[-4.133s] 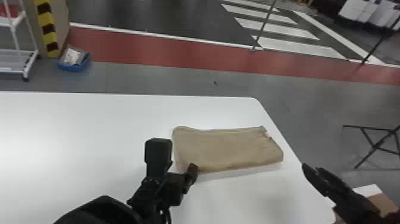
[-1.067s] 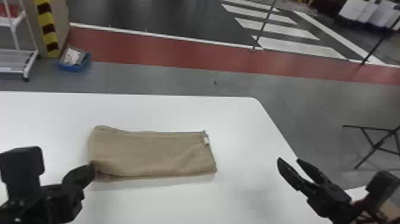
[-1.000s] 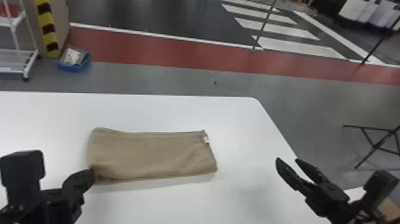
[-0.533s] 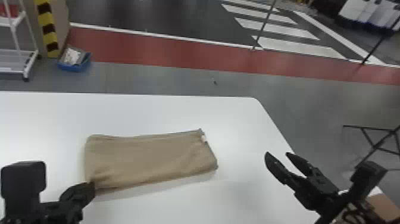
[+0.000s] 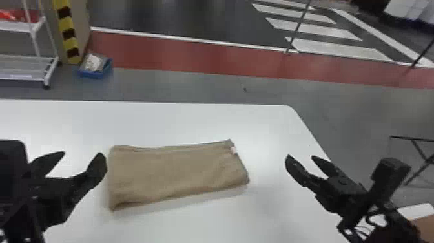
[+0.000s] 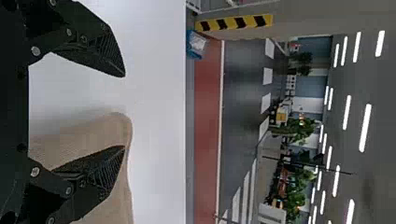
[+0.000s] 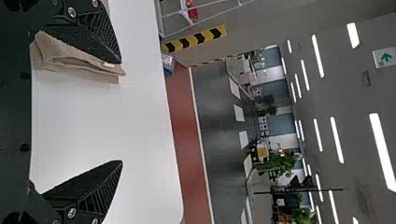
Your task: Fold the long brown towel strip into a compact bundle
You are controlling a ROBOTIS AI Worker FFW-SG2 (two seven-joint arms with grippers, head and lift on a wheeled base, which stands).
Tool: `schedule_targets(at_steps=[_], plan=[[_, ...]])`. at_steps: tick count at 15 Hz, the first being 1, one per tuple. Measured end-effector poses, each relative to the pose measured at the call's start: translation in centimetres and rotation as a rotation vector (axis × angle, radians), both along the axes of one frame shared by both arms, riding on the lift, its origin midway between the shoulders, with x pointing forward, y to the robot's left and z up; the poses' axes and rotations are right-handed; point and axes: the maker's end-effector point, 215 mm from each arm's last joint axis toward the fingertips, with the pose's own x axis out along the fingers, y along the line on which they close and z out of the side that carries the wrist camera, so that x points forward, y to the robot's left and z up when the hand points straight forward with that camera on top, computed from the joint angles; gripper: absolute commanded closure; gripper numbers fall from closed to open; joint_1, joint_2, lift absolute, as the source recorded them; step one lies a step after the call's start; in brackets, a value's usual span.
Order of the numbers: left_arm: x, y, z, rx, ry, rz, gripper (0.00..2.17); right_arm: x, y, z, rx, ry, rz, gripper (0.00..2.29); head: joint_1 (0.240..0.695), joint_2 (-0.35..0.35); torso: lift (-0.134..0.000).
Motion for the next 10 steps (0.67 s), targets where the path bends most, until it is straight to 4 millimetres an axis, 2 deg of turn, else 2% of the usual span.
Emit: schedule_targets(at_steps=[2, 4, 5, 6, 8, 10], plan=[[1.2, -2.0, 0.1, -0.032, -0.033, -0.051, 0.89, 2.7, -0.2, -1.1, -0.032, 0.048, -0.041, 0.17, 0.695, -0.280, -0.125], [1.9, -5.0, -1.4, -0.022, -0.035, -0.112, 1.12, 4.9, 0.2, -1.3, -0.094, 0.068, -0.070, 0.17, 0.695, -0.295, -0.125], [1.9, -6.3, -2.3, -0.021, -0.019, -0.144, 1.58, 5.5, 0.5, -1.4, -0.105, 0.070, -0.072, 0.17, 0.695, -0.310, -0.125], [2.0, -7.2, -3.5, -0.015, 0.006, -0.163, 1.91, 5.9, 0.8, -1.5, -0.108, 0.070, -0.074, 0.17, 0.695, -0.315, -0.125], [2.7, -7.5, -5.2, 0.004, 0.044, -0.145, 1.92, 6.5, 0.8, -2.0, -0.100, 0.068, -0.080, 0.17, 0.695, -0.314, -0.125], [2.9, -8.1, -6.4, 0.005, 0.070, -0.165, 1.92, 7.3, -0.2, -3.1, -0.089, 0.092, -0.125, 0.16, 0.695, -0.326, -0.125]])
